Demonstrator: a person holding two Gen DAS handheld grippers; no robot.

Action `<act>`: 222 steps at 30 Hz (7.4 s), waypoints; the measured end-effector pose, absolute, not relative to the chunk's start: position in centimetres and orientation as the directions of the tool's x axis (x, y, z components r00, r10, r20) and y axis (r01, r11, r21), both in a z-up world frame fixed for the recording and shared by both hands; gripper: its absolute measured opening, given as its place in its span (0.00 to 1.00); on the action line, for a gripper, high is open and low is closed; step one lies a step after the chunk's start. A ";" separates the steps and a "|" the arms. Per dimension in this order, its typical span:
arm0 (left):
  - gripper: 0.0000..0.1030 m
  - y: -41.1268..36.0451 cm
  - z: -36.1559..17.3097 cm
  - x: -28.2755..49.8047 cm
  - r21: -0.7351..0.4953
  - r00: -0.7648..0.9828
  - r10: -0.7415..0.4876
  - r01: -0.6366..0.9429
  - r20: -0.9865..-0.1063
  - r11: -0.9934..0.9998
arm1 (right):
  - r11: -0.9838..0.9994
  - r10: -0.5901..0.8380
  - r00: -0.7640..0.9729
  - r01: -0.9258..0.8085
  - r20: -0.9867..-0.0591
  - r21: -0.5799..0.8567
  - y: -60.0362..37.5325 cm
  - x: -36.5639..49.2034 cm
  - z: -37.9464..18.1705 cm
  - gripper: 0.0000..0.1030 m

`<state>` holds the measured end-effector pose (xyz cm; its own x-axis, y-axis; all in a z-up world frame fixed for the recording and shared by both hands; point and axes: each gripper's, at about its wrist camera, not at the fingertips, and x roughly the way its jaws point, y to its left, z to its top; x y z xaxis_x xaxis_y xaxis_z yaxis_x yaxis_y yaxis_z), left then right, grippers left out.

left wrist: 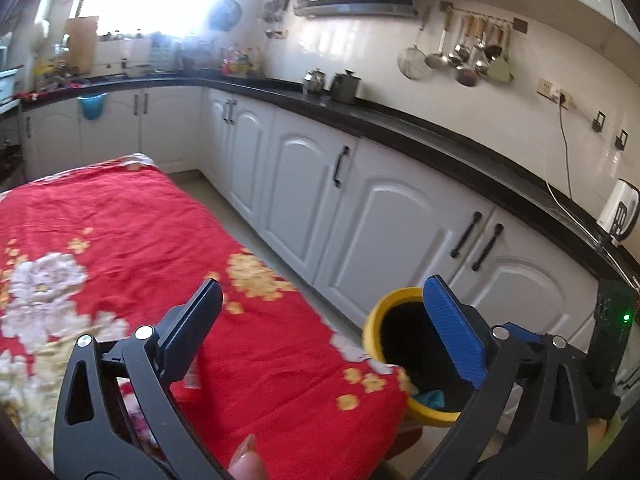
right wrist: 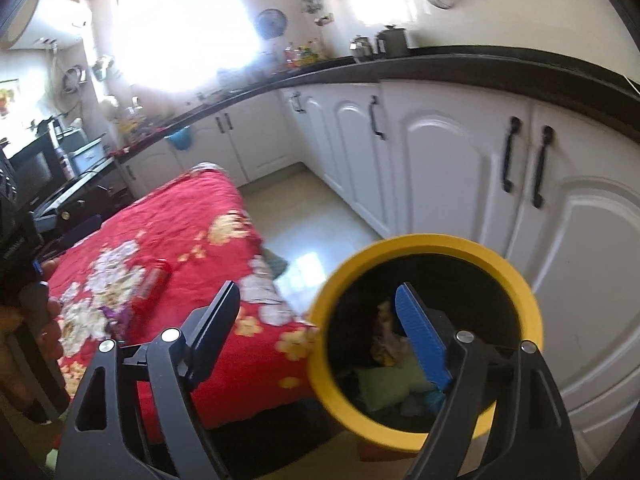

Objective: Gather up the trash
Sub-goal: 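Move both open grippers back toward the red tube and candy wrappers, then grasp the red candy wrapper with the right gripper while the left gripper grasps the chocolate bar, then carry the red wrapper and chocolate bar with both grippers over the yellow bin, then open the right gripper while the left gripper opens, dropping both items into the bin, then move both open grippers back toward the red tube and purple wrapper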

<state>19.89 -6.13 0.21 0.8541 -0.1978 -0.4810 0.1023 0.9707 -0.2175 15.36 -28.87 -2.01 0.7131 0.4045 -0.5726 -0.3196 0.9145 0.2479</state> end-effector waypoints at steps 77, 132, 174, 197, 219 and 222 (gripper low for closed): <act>0.10 10.8 -10.5 21.2 -0.345 0.613 -0.212 -0.105 -0.761 0.933 | 0.549 0.621 0.257 -0.817 -0.741 0.177 -6.7 8.0 -7.4 0.06; 0.09 -6.8 2.9 20.3 -0.259 0.783 -0.365 0.267 -0.503 0.928 | 0.854 0.507 0.687 -0.481 -0.521 0.198 -27.5 13.7 3.0 0.06; 0.10 -21.6 -5.0 25.4 -0.267 0.625 -0.509 0.444 -0.591 0.855 | 0.942 0.324 0.682 -0.165 -0.656 0.293 -39.2 18.1 -6.9 0.06; 0.90 -16.5 -6.0 25.2 -0.261 0.676 -0.408 0.313 -0.614 0.913 | 0.952 0.263 0.726 -0.088 -0.635 0.294 -39.6 17.9 -6.1 0.65; 0.90 -9.2 -1.8 20.6 -0.255 0.768 -0.323 0.214 -0.553 0.943 | 0.953 0.298 0.786 -0.210 -0.541 0.219 -33.0 15.1 0.1 0.92; 0.90 -8.1 -1.5 19.6 -0.248 0.777 -0.308 0.201 -0.549 0.948 | 0.947 0.319 0.785 -0.242 -0.531 0.211 -31.7 14.8 0.8 0.92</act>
<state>19.62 -8.13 -1.53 0.7769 -0.3079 -0.5492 0.2006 0.9479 -0.2476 14.80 -31.72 0.76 0.7850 0.3191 -0.5310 -0.2420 0.9470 0.2113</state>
